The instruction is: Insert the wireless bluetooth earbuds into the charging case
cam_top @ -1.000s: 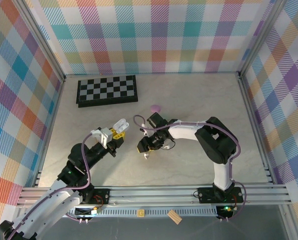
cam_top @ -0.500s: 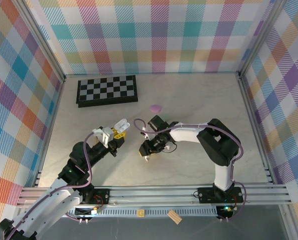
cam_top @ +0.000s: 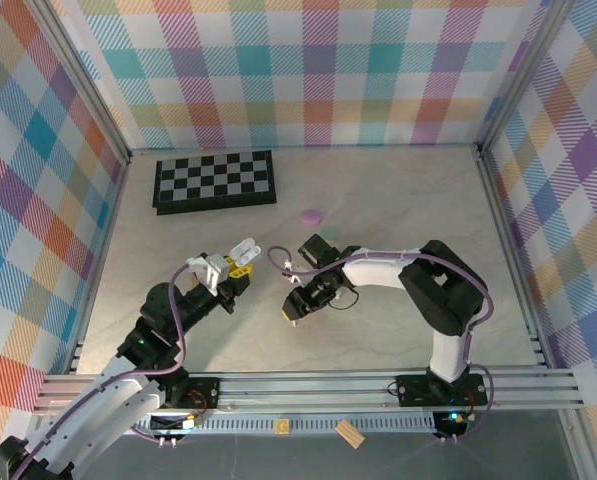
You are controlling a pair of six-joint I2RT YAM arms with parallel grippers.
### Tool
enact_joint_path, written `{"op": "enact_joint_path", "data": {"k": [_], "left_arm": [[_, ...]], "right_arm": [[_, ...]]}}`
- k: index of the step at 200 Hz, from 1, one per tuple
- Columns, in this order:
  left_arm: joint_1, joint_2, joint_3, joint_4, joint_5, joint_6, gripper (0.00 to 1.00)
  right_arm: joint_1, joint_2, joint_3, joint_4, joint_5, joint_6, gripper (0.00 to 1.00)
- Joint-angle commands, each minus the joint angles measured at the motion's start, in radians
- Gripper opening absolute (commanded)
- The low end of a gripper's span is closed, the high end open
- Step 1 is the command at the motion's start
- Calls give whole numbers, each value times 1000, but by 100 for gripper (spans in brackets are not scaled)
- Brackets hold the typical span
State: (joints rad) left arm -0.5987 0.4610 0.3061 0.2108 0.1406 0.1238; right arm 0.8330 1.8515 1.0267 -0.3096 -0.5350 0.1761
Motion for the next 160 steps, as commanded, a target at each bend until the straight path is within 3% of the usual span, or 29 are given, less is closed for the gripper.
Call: {"op": "enact_joint_path", "data": {"k": [1,56,160], "left_arm": [[8,-4,34,10,16,9,9],[8,8,39,16,18,11,9],[8,12,34,21,17,9,9]], "right_arm": [[10,-35,-10,-72,-36,-88,46],[24,-44,-20,-61,-36,-84,36],[60,-70,-76,-66,57,-159,37]]}}
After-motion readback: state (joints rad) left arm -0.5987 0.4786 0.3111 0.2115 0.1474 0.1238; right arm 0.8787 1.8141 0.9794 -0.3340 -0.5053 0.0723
